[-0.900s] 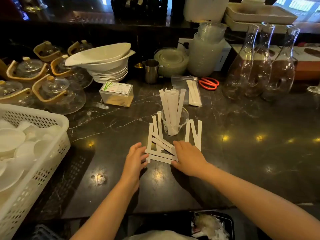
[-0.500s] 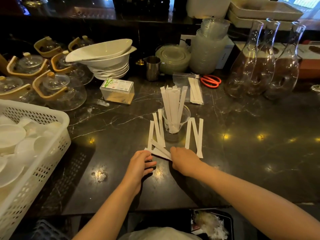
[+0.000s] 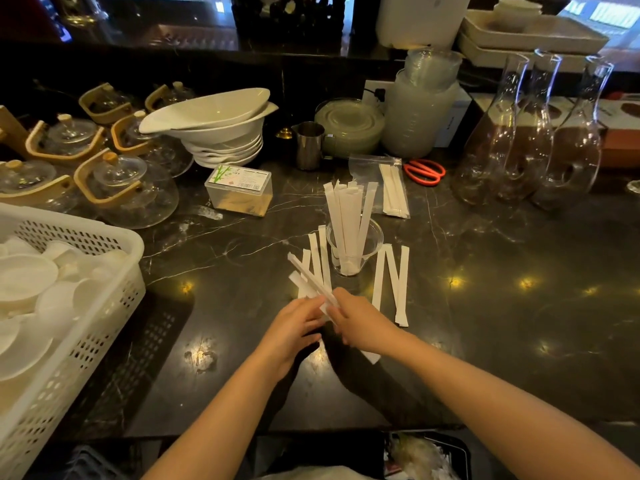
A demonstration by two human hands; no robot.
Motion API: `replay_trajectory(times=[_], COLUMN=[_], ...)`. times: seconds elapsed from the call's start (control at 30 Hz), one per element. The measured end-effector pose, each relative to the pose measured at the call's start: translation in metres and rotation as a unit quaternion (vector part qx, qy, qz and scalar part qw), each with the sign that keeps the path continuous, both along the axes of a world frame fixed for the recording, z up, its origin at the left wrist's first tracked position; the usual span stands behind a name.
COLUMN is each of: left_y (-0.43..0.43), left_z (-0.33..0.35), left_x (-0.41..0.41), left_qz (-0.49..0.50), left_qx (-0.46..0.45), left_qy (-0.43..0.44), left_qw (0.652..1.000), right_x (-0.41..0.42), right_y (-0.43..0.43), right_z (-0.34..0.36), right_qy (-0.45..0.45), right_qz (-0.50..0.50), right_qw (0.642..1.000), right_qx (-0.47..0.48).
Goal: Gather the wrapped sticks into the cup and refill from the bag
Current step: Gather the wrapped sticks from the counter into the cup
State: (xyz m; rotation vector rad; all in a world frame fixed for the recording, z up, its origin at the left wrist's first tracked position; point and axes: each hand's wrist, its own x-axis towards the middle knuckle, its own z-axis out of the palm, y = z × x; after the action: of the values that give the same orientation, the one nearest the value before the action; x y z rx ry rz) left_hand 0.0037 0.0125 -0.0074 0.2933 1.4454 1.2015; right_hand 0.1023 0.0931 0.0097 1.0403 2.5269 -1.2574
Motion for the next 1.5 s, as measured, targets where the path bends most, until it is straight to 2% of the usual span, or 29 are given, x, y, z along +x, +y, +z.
replay_trajectory(times=[0.1, 0.23, 0.33, 0.43, 0.47, 0.53, 0.6, 0.67, 0.77, 1.07, 1.23, 1.5], left_y=[0.01, 0.015, 0.019, 0.022, 0.022, 0.02, 0.017, 0.015, 0.014, 0.009, 0.011, 0.015], left_z=[0.011, 0.021, 0.023, 0.026, 0.026, 0.026, 0.025, 0.022, 0.014, 0.002, -0.001, -0.003], left_x=[-0.006, -0.019, -0.029, -0.041, -0.047, -0.056, -0.063, -0.066, -0.068, -0.072, -0.072, -0.069], left_qz=[0.031, 0.05, 0.077, 0.149, 0.167, 0.185, 0.186, 0.177, 0.182, 0.181, 0.176, 0.137], left_qx=[0.04, 0.054, 0.061, 0.07, 0.067, 0.048, 0.027, 0.014, 0.007, -0.008, -0.008, -0.004], left_qy=[0.002, 0.037, 0.032, 0.009, 0.016, 0.041, 0.055, 0.074, 0.106, 0.132, 0.124, 0.107], left_qw=[0.999, 0.997, 0.995, 0.986, 0.984, 0.981, 0.981, 0.981, 0.978, 0.975, 0.977, 0.985], right_x=[-0.015, -0.033, -0.041, -0.045, -0.045, -0.047, -0.052, -0.06, -0.074, -0.089, -0.089, -0.083], right_y=[-0.009, -0.014, -0.014, -0.006, -0.002, 0.008, 0.014, 0.015, 0.016, 0.026, 0.029, 0.026], right_z=[0.01, 0.014, 0.013, 0.007, 0.004, -0.003, -0.008, -0.013, -0.02, -0.033, -0.034, -0.034], right_qy=[0.082, 0.125, 0.133, 0.102, 0.089, 0.035, -0.039, -0.095, -0.13, -0.171, -0.164, -0.148], right_qz=[-0.012, -0.02, -0.027, -0.058, -0.066, -0.049, -0.025, -0.009, 0.002, -0.024, -0.03, -0.032], right_qw=[0.995, 0.986, 0.983, 0.986, 0.989, 0.998, 0.991, 0.978, 0.961, 0.961, 0.955, 0.961], right_qx=[-0.06, -0.105, -0.119, -0.119, -0.098, 0.019, 0.129, 0.187, 0.245, 0.217, 0.244, 0.232])
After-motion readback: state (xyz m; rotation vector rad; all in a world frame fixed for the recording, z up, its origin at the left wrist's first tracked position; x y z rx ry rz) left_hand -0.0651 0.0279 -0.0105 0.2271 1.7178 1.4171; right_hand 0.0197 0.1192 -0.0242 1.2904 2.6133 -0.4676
